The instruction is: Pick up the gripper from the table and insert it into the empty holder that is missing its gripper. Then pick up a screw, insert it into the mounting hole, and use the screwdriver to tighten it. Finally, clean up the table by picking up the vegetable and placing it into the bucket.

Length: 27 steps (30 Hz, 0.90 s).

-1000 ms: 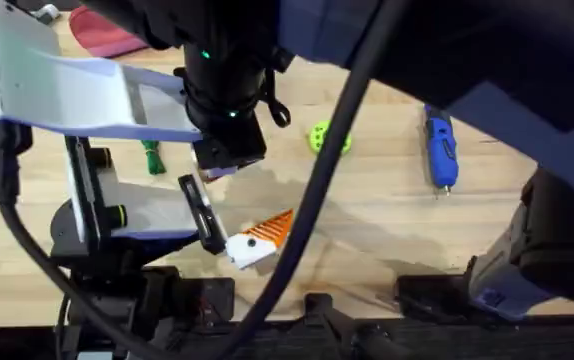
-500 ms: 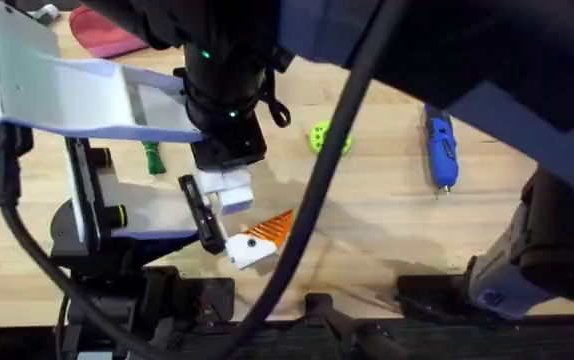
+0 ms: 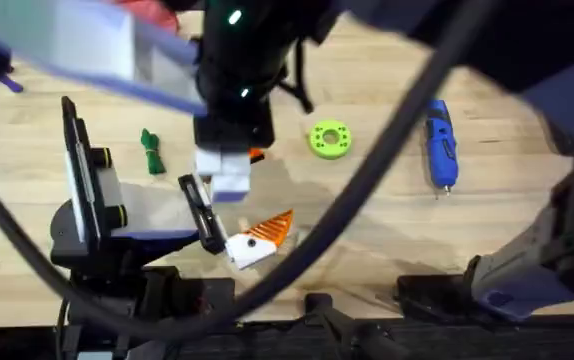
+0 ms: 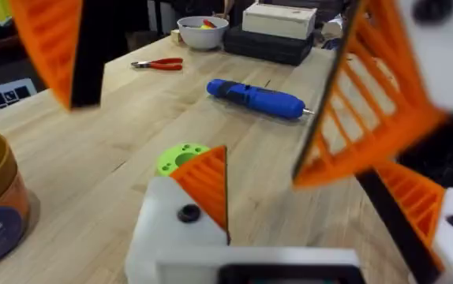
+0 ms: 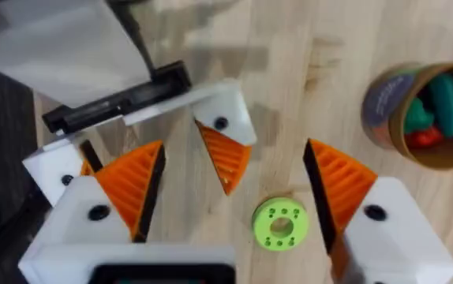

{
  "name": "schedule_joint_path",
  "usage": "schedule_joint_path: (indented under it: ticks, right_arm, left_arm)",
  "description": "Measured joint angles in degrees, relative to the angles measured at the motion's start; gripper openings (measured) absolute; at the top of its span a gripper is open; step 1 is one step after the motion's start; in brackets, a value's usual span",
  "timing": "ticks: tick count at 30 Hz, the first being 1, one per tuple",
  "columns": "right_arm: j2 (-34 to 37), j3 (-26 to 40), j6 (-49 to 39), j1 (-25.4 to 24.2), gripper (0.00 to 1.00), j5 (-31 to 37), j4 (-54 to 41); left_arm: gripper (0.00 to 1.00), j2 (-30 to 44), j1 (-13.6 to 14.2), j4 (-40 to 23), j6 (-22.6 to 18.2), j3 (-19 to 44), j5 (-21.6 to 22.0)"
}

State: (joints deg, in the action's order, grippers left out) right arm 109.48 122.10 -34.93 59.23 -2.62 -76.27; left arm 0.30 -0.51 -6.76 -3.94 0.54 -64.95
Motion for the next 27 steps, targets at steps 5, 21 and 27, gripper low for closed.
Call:
schedule_joint_path:
  ticks: [5, 21, 27]
  right_arm:
    - [-3.55, 0.0, 6.54, -3.13, 0.993, 0.0, -0.02]
    - [-11.73, -2.14, 27.9, -12.46, 0.993, 4.09, 0.33]
    - [-21.4, -13.94, 34.86, -17.68, 0.993, 5.97, 4.77]
  left_arm:
    - [0.987, 0.0, 0.0, 0.0, 0.02, 0.0, 0.0]
    - [0.985, 0.02, 0.0, 0.0, 0.02, 0.0, 0.0]
    - [0.985, 0.01, 0.0, 0.0, 0.02, 0.0, 0.0]
